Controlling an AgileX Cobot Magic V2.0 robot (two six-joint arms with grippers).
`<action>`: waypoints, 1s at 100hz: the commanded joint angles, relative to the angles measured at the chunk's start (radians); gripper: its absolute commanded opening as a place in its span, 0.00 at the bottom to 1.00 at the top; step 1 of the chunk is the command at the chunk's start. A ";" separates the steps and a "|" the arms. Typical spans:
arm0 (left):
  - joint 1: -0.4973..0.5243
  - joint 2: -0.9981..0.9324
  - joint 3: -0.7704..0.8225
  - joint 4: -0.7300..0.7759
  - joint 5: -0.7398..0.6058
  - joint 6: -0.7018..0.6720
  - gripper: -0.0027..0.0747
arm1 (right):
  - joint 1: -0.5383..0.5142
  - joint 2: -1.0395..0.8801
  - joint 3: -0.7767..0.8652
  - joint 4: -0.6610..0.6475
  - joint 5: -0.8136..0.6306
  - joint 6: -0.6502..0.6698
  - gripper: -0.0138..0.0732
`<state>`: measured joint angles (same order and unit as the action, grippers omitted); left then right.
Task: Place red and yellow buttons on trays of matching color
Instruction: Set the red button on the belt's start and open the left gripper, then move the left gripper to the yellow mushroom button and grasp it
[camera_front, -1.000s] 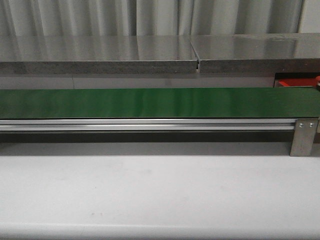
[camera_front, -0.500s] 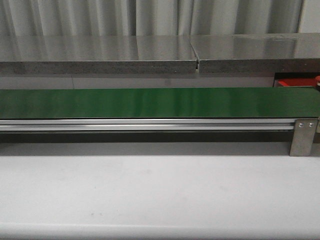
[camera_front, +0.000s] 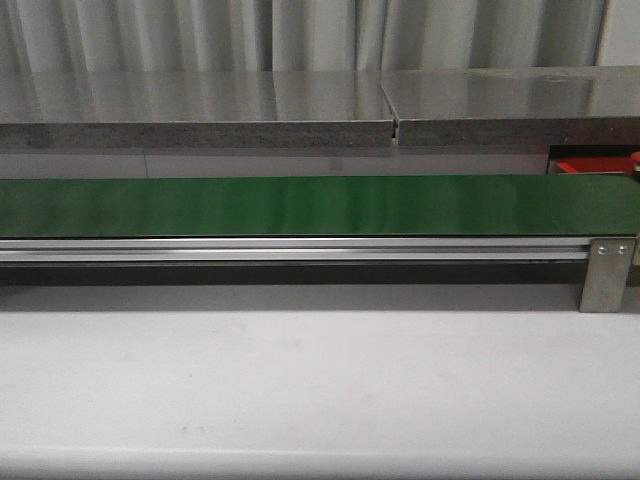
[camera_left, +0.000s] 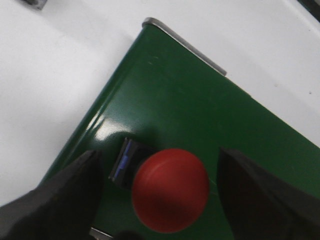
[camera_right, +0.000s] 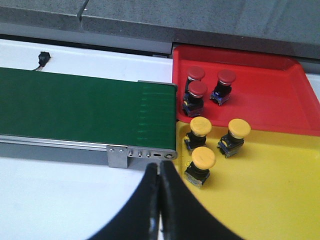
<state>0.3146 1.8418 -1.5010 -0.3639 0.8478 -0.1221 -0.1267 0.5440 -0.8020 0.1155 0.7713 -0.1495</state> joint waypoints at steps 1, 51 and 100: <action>-0.006 -0.056 -0.047 -0.062 -0.024 0.012 0.66 | -0.003 0.003 -0.022 0.003 -0.067 -0.013 0.07; 0.092 -0.060 -0.069 -0.021 -0.072 0.032 0.66 | -0.003 0.003 -0.022 0.003 -0.067 -0.013 0.07; 0.148 0.021 -0.071 0.135 -0.249 0.034 0.66 | -0.003 0.003 -0.022 0.003 -0.067 -0.013 0.07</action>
<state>0.4628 1.8939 -1.5387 -0.2225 0.6877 -0.0893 -0.1267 0.5440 -0.8020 0.1155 0.7713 -0.1495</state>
